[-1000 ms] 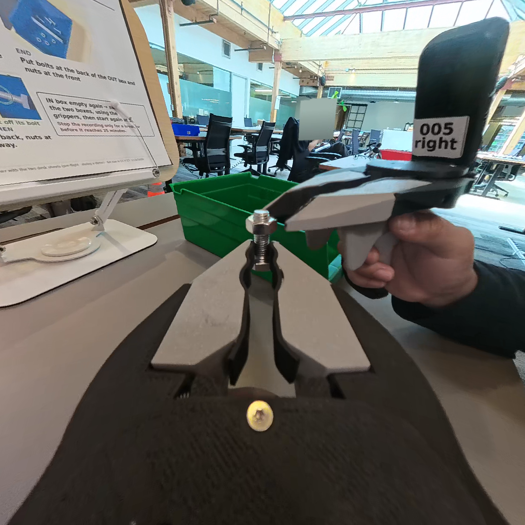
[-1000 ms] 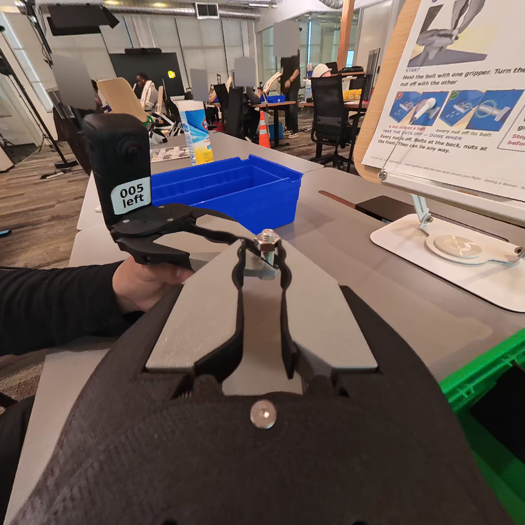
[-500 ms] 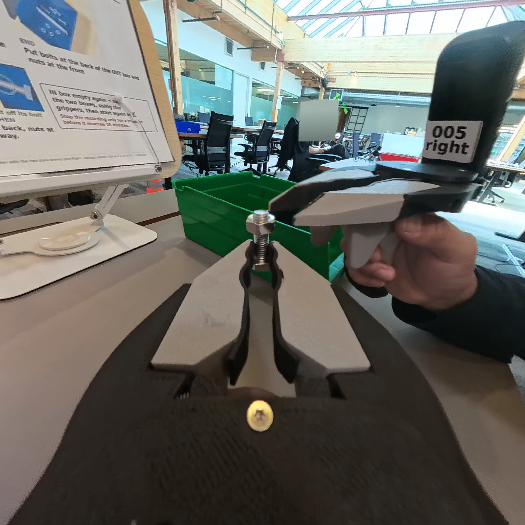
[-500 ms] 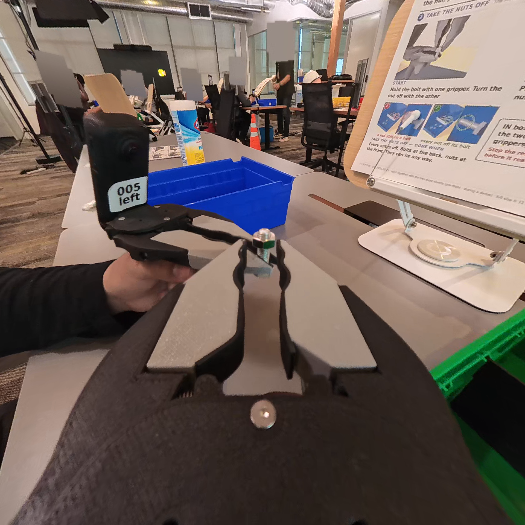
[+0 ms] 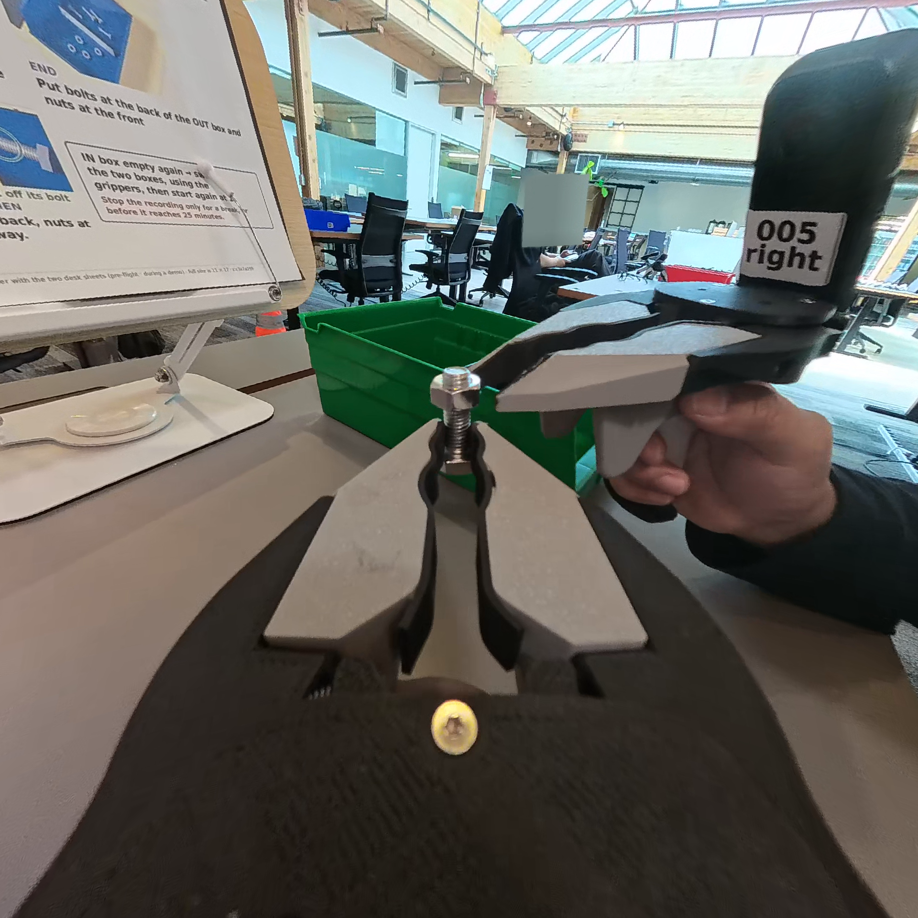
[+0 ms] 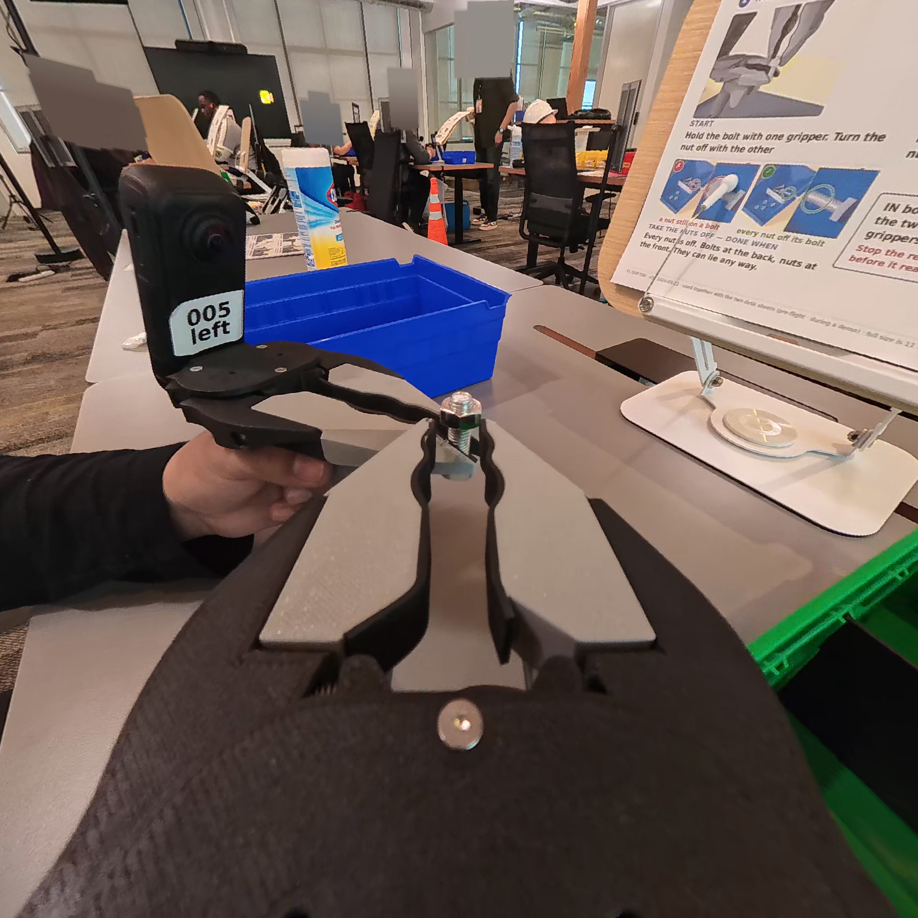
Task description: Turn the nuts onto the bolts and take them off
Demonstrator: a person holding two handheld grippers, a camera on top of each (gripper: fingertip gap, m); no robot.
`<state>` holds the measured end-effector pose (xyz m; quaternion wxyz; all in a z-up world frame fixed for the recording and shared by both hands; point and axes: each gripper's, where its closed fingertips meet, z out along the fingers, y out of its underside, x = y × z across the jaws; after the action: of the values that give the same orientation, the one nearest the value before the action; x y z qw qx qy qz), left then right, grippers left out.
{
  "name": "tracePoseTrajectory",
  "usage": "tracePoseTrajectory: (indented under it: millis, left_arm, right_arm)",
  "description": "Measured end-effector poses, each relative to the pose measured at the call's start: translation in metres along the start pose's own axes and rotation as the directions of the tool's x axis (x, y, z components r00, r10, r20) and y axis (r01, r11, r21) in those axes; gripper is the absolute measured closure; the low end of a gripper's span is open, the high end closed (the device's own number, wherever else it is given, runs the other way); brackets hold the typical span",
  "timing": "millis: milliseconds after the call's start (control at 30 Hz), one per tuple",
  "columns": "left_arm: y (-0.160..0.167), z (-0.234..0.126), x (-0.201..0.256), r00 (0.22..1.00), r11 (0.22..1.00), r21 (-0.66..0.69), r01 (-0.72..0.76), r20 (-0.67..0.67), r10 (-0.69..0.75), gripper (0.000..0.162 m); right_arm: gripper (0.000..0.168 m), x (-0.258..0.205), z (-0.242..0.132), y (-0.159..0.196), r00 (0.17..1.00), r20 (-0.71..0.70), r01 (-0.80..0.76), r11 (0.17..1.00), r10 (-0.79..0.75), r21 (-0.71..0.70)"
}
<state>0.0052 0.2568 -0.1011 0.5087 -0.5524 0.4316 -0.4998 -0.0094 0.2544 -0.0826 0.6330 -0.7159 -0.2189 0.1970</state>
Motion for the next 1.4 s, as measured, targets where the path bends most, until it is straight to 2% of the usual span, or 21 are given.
tracePoseTrajectory:
  millis: [100, 233, 500, 733, 867, 1000, 1133, 1233, 1300, 1400]
  left_arm:
    - [0.000, 0.000, 0.000, 1.000, 1.000, 0.003, 0.014, -0.009, -0.014, 0.156]
    - [-0.006, -0.002, 0.007, 0.990, 0.994, 0.029, 0.109, -0.089, -0.106, 0.156]
    - [0.000, -0.003, -0.003, 0.971, 0.975, -0.007, 0.223, -0.084, -0.223, 0.156]
    - [0.004, 0.002, 0.020, 0.980, 0.991, -0.036, 0.126, -0.149, -0.130, 0.156]
    - [0.008, 0.005, 0.024, 0.988, 0.996, -0.057, 0.065, -0.140, -0.072, 0.156]
    - [0.007, 0.002, 0.013, 0.991, 0.995, -0.046, 0.090, -0.097, -0.094, 0.156]
    - [0.008, 0.001, 0.005, 0.993, 0.994, -0.048, 0.094, -0.064, -0.097, 0.156]
    - [0.012, 0.005, 0.016, 0.994, 0.997, -0.071, 0.040, -0.098, -0.046, 0.156]
    - [0.013, 0.007, 0.031, 0.990, 0.997, -0.072, -0.023, -0.142, 0.012, 0.156]
    - [0.015, 0.008, 0.032, 0.990, 0.994, -0.085, -0.066, -0.128, 0.055, 0.156]
  right_arm:
    - [0.154, 0.003, -0.002, -0.003, 1.000, -0.015, 0.000, 1.000, 0.000, 0.012]
    - [0.154, 0.005, -0.006, -0.009, 1.000, -0.025, -0.004, 0.999, 0.005, 0.047]
    - [0.152, -0.002, 0.001, 0.000, 0.999, 0.025, -0.046, 0.999, 0.045, 0.011]
    - [0.139, -0.014, 0.010, 0.006, 0.993, 0.081, -0.091, 0.996, 0.090, 0.014]
    - [0.145, -0.009, 0.006, 0.004, 0.995, 0.061, -0.077, 0.997, 0.076, 0.012]
    - [0.149, -0.001, -0.003, -0.008, 0.996, 0.038, -0.080, 0.995, 0.077, 0.062]
    - [0.155, -0.001, -0.001, -0.002, 0.999, 0.023, -0.049, 0.999, 0.049, 0.019]
    - [0.145, -0.008, 0.009, 0.009, 0.998, 0.036, -0.043, 0.999, 0.044, -0.021]
    - [0.145, -0.015, 0.012, 0.012, 0.996, 0.073, -0.041, 0.999, 0.043, -0.026]
    - [0.147, -0.012, 0.007, 0.006, 0.996, 0.069, -0.056, 0.998, 0.057, -0.003]
